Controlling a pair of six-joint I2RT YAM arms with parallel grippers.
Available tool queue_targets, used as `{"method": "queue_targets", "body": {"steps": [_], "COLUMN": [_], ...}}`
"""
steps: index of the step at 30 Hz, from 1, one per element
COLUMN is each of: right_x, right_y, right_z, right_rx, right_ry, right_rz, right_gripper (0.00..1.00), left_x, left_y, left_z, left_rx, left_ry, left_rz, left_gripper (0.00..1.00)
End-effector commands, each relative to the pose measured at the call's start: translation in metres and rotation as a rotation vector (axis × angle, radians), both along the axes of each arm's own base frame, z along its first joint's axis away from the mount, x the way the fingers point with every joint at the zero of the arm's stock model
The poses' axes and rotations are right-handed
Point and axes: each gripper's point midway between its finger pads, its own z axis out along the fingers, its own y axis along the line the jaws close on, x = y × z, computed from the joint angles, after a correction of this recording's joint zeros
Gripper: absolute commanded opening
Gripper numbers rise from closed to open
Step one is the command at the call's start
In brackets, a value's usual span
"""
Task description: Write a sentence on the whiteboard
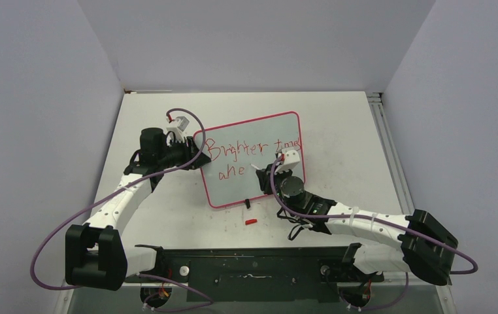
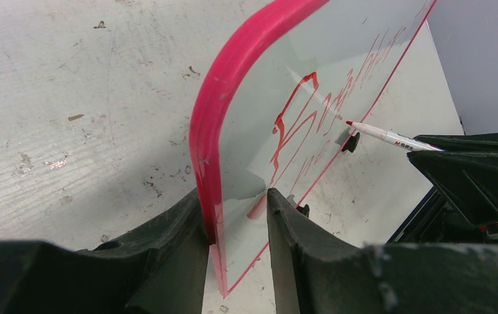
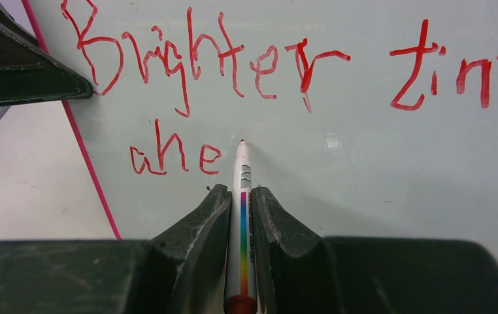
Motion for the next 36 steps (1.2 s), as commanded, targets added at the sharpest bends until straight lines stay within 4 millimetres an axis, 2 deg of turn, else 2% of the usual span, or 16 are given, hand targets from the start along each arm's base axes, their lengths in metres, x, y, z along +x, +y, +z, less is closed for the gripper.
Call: {"method": "queue_targets", "body": {"steps": [1, 15, 24, 30, 36], "right_x": [0.002, 0.005, 0.008, 0.004, -0.005], "right_y": [0.004, 0.003, 0.014, 0.018, 0.013], "right_z": [0.004, -0.005, 0.004, -0.006, -0.018], "right_rx": [0.033, 0.019, 0.034, 0.013, -0.004], "right_ry": [-0.017, 0.0, -0.027, -0.003, 0.033], "right_rz": [0.012, -0.001, 0.033, 0.06, 0.066], "right_gripper": [0.05, 0.05, 0.05, 0.05, 0.05], "left_x": [0.006, 0.006, 0.006, 0.006, 0.006], "left_y": [-0.006, -0.006, -0.006, -0.006, -0.006], "left_z": [0.03, 0.029, 0.03, 0.03, 0.03], "left_rx": [-0.034, -0.032, -0.033, -0.034, -0.034], "left_ry": [-0.086, -0.084, -0.086, -0.086, -0.086], "left_rz": [-0.03, -0.028, -0.028, -0.03, -0.03], "left_gripper": [0.34, 0.34, 0.34, 0.34, 0.34]}}
